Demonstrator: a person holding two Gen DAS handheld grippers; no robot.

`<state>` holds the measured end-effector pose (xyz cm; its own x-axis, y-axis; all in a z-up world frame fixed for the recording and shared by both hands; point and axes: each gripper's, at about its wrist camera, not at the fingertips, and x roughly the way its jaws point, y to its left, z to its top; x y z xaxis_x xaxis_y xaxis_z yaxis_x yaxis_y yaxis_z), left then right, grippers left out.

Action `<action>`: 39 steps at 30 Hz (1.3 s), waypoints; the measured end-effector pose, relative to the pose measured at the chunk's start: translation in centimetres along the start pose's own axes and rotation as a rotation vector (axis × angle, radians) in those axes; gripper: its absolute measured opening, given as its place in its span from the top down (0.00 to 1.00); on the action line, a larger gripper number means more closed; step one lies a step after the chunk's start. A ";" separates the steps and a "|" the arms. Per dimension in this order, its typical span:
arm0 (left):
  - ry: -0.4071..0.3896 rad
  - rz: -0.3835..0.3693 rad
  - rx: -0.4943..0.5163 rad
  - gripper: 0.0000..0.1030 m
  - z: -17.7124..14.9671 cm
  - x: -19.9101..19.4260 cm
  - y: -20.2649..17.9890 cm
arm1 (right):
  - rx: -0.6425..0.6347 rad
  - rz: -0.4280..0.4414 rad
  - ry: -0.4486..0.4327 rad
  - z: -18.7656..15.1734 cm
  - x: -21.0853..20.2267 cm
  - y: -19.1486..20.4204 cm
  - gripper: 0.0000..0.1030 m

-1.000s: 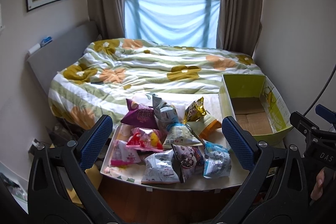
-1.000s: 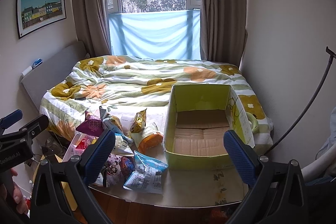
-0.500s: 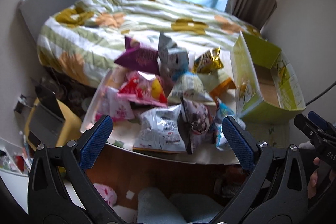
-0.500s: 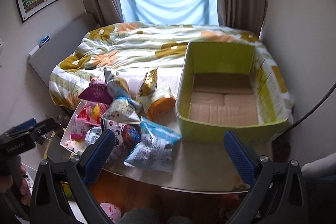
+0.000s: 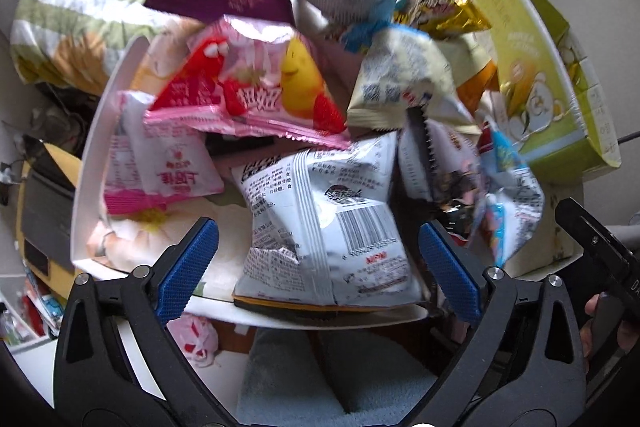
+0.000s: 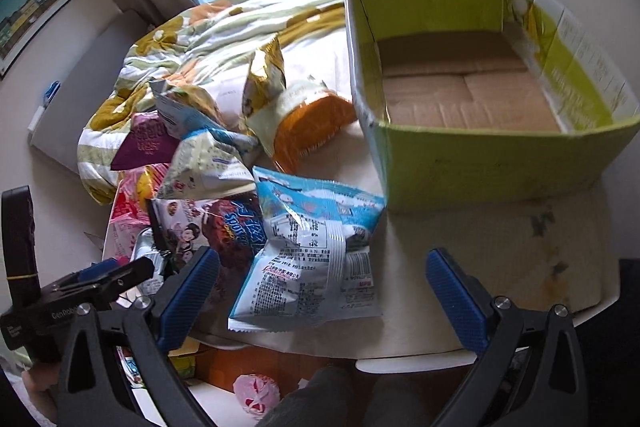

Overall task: Organize snacks
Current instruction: 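Grasp the white chip bag with the left tool while the right tool grasps the blue-white bag, then carry both bags into the yellow box and open both tools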

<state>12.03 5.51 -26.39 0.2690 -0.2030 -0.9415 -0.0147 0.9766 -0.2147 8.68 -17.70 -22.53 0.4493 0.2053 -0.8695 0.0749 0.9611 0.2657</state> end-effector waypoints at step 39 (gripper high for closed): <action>-0.046 -0.111 0.067 0.30 -1.2 -4.6 -0.3 | 0.013 0.099 -0.002 -0.8 1.2 0.7 0.47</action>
<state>9.63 6.08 -22.27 0.3096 -0.3078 -0.8997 0.0818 0.9513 -0.2973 8.54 -16.66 -23.73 0.4564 0.2989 -0.8381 0.0415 0.9337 0.3556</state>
